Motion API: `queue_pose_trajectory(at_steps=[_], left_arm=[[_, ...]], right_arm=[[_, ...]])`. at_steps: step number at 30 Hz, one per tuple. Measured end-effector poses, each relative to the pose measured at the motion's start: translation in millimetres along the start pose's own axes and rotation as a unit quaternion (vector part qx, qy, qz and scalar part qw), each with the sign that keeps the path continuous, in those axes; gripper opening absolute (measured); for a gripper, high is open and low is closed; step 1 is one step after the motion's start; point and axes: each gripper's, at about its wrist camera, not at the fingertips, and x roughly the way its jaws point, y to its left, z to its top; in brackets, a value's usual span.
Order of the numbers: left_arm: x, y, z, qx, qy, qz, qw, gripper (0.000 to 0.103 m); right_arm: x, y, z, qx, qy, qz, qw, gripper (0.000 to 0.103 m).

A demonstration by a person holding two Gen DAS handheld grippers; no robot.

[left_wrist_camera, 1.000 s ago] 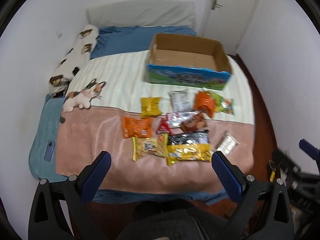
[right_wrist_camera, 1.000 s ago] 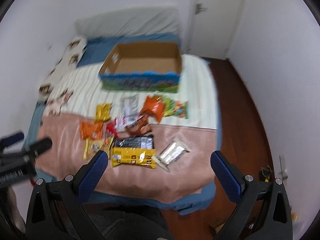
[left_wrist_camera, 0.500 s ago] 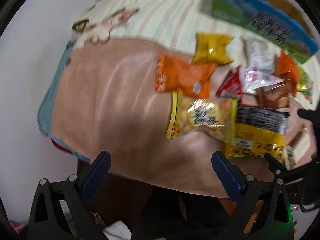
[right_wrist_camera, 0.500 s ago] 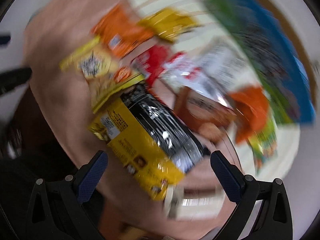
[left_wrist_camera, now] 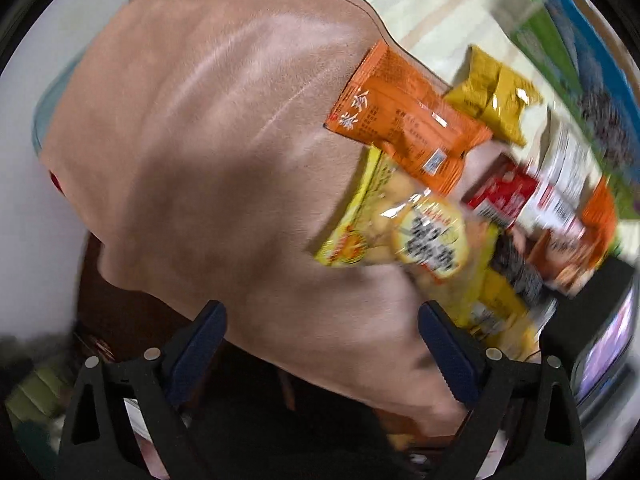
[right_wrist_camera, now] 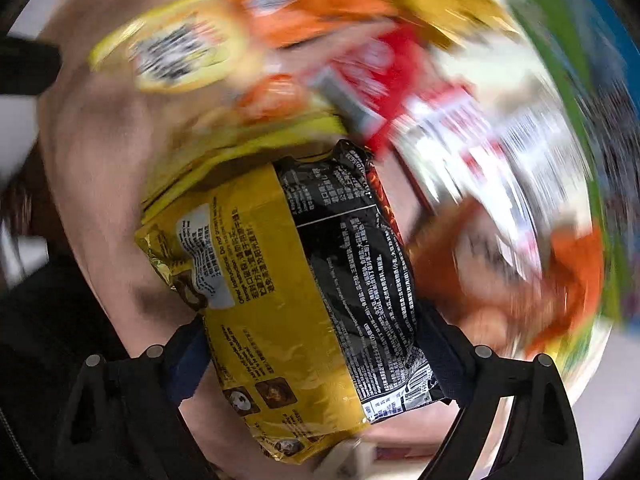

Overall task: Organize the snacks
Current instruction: 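Grasp the yellow bun packet with left tool while right tool grasps yellow-black bag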

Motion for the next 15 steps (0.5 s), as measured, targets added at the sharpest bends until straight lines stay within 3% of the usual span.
queue_pose_trajectory(at_steps=[3, 5, 8, 13, 15], left_arm=[[0, -4, 11, -0.034, 0.018, -0.041, 0.9984, 0.098], [4, -9, 20, -0.049, 0.030, -0.056, 0.9968, 0.098], [24, -18, 45, -0.078, 0.056, -0.073, 0.9926, 0.098], [64, -28, 76, -0.101, 0.094, -0.053, 0.9890, 0.097], [68, -30, 73, -0.076, 0.098, -0.033, 0.9918, 0.092]], right_arm=[[-4, -28, -11, 0.133, -0.001, 0.049, 0.990, 0.094], [-6, -41, -19, 0.196, -0.003, 0.057, 0.979, 0.094], [-7, -61, -31, 0.302, -0.012, 0.075, 0.950, 0.094], [-8, -89, -28, 0.399, -0.018, 0.074, 0.914, 0.094], [-9, -97, -25, 0.433, -0.018, 0.077, 0.898, 0.094]])
